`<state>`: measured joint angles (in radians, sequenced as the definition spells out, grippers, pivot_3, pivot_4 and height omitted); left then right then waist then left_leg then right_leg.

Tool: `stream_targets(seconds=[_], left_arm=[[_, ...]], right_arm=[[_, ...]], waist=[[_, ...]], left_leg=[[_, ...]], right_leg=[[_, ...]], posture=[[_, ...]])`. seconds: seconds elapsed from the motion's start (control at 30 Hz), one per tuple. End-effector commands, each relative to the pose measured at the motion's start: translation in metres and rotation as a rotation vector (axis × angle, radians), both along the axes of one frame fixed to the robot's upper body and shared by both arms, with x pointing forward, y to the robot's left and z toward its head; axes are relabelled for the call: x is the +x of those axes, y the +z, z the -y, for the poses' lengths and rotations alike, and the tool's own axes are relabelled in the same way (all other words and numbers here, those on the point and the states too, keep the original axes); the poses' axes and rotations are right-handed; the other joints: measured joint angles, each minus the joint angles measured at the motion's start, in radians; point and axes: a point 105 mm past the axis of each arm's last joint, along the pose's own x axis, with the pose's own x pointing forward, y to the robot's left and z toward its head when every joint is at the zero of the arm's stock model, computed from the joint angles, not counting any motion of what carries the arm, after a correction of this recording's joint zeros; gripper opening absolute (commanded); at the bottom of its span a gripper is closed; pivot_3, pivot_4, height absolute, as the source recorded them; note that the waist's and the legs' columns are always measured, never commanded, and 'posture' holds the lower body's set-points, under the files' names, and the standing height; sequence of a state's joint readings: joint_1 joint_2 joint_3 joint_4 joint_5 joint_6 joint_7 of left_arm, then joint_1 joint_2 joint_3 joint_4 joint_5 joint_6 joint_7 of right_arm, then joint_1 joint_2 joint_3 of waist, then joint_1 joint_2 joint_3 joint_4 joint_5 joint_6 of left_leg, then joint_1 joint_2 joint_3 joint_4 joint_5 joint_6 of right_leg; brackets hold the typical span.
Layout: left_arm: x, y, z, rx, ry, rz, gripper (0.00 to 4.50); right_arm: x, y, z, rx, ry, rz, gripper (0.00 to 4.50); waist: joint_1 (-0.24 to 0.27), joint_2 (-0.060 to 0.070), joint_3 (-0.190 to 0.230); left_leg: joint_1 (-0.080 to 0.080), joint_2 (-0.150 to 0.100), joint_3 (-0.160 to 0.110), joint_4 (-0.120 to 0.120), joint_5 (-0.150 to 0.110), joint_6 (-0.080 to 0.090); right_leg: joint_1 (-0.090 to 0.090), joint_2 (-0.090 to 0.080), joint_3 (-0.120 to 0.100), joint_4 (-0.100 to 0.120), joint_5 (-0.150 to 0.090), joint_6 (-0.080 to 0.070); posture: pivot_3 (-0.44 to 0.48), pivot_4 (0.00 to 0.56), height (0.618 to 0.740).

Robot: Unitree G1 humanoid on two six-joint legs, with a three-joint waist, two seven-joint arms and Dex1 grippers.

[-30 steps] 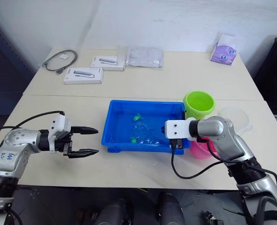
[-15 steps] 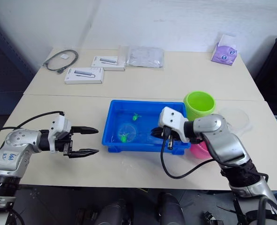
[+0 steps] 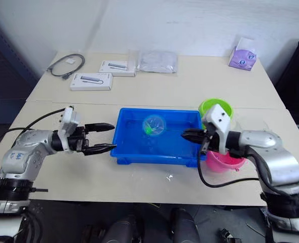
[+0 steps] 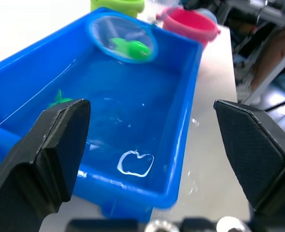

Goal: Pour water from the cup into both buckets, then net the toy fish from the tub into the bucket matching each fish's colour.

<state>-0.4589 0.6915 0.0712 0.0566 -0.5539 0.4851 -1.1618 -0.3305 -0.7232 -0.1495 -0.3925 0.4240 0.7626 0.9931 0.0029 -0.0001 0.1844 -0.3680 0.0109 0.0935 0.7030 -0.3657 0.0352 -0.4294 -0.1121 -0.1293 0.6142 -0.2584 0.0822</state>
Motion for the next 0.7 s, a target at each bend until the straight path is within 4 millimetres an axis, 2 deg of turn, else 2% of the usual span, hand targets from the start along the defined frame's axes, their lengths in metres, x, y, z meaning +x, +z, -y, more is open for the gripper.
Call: stream_targets(seconds=[0.03, 0.13, 0.3, 0.5, 0.6, 0.7], left_arm=[[0.003, 0.018, 0.013, -0.047, -0.029, 0.058, 4.40], [0.008, 0.019, 0.019, -0.058, -0.037, 0.082, 4.40], [0.015, 0.024, 0.026, -0.090, -0.030, 0.129, 4.40], [0.016, 0.020, 0.032, -0.099, -0.040, 0.135, 4.40], [0.016, 0.020, 0.032, -0.104, -0.040, 0.139, 4.40], [0.015, 0.019, 0.033, -0.102, -0.039, 0.141, 4.40]], right_arm=[[-0.007, 0.025, 0.018, 0.025, -0.089, 0.119, 0.00], [-0.011, 0.030, 0.035, 0.032, -0.187, 0.147, 0.00], [-0.014, 0.038, 0.081, 0.014, -0.409, 0.235, 0.00], [-0.007, 0.036, 0.134, -0.156, -0.614, 0.351, 0.00], [0.002, 0.035, 0.151, -0.227, -0.696, 0.450, 0.00], [0.009, 0.035, 0.160, -0.302, -0.732, 0.537, 0.00]], waist=[[-0.001, 0.000, 0.000], [0.001, 0.000, 0.000], [0.010, 0.000, 0.000], [0.017, 0.000, 0.000], [0.018, 0.000, 0.000], [0.017, 0.000, 0.000]], left_leg=[[0.000, 0.000, 0.000, 0.000, 0.000, 0.000], [0.000, 0.000, 0.000, 0.000, 0.000, 0.000], [0.001, 0.000, 0.001, 0.000, 0.000, 0.000], [0.001, -0.001, 0.002, 0.000, 0.000, 0.000], [0.001, -0.001, 0.003, 0.000, 0.000, 0.000], [0.002, -0.001, 0.003, 0.000, 0.000, 0.000]], right_leg=[[0.000, 0.000, 0.000, 0.000, 0.000, 0.000], [0.000, 0.001, 0.000, 0.000, 0.000, 0.000], [0.000, 0.001, 0.001, 0.000, 0.000, 0.000], [0.000, 0.002, 0.002, 0.000, 0.000, 0.000], [0.000, 0.002, 0.002, 0.000, 0.000, 0.000], [0.000, 0.002, 0.002, 0.001, 0.000, 0.000]], posture=[[0.000, 0.150, 0.740], [0.000, 0.150, 0.740], [0.000, 0.150, 0.740], [0.000, 0.150, 0.740], [0.000, 0.150, 0.740], [0.000, 0.150, 0.740]])
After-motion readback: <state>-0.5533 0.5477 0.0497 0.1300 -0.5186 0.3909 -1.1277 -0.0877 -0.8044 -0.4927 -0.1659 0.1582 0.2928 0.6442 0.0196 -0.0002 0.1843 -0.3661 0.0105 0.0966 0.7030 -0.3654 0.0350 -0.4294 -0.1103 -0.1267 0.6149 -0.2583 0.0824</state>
